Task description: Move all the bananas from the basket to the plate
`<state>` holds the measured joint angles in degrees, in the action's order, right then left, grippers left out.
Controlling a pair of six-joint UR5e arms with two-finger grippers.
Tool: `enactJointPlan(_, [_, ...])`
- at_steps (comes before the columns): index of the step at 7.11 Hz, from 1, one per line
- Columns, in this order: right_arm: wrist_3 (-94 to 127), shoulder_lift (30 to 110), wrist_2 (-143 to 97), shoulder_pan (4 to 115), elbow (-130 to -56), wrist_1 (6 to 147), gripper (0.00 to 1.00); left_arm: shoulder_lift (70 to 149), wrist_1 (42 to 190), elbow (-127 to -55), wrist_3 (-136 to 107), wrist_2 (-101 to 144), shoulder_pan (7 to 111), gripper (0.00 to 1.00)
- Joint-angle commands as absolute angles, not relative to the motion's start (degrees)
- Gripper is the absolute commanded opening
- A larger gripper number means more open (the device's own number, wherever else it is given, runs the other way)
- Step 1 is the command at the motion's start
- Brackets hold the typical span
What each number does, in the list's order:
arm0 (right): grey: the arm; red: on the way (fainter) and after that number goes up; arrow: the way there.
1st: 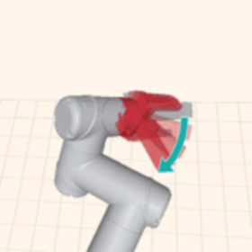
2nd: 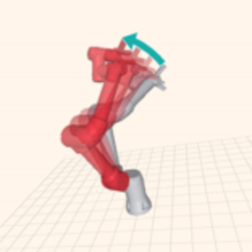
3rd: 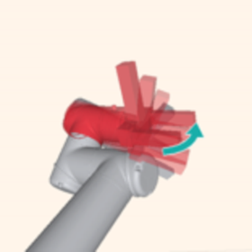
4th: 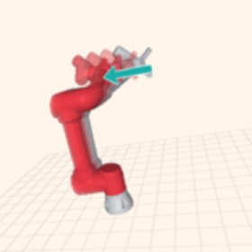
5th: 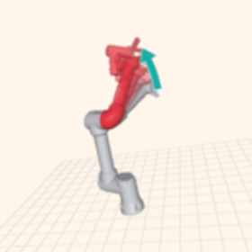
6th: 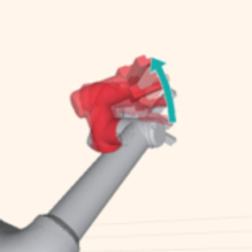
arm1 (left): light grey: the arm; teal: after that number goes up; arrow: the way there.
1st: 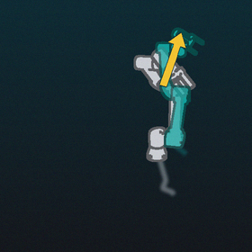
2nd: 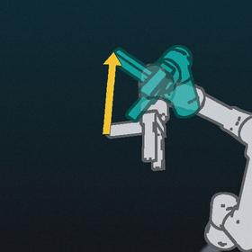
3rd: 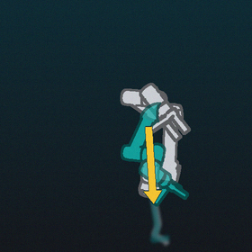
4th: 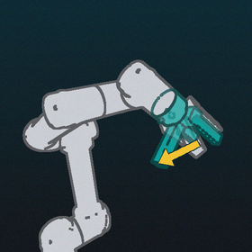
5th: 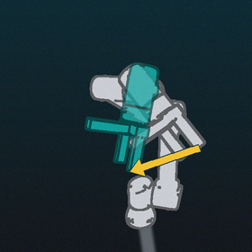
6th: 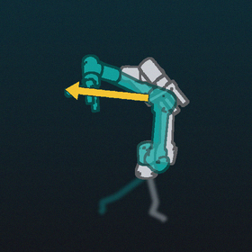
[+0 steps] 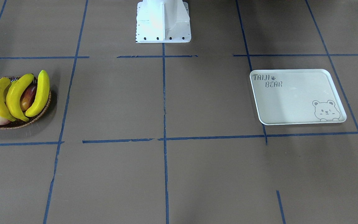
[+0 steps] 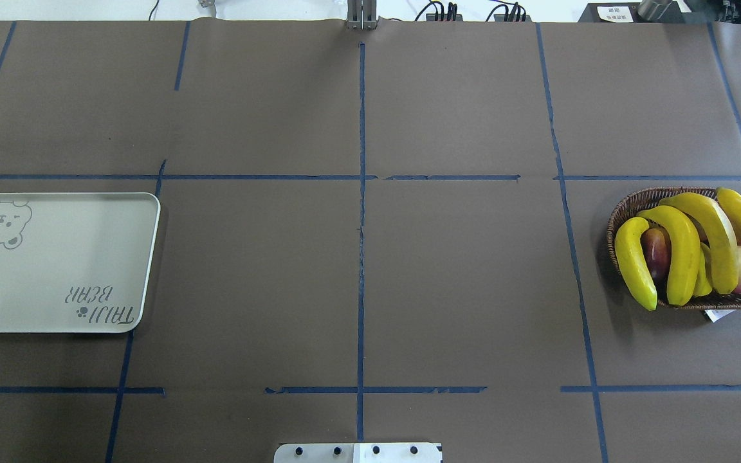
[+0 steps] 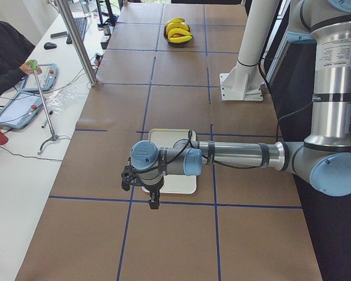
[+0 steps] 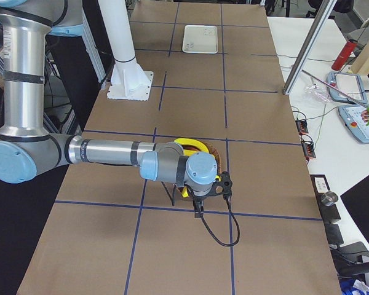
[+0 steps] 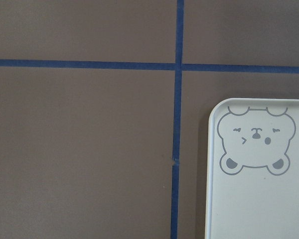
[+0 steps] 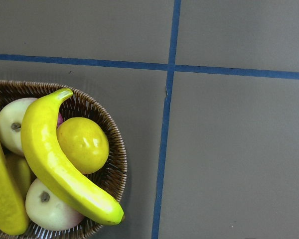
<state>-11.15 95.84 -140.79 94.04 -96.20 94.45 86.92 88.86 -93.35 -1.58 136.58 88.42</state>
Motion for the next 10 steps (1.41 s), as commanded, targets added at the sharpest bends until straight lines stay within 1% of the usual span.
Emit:
enactJointPlan(1, [-10.8,96.0,-140.5,94.0,-95.5,92.7,1.00,86.9,88.9,-93.3,-1.6,136.6,88.4,1.00])
enactJointPlan(10, [-9.8,96.0,-140.7,94.0,-96.1,91.8,1.00,86.9,88.9,-92.5,-1.6,136.6,88.4,1.00])
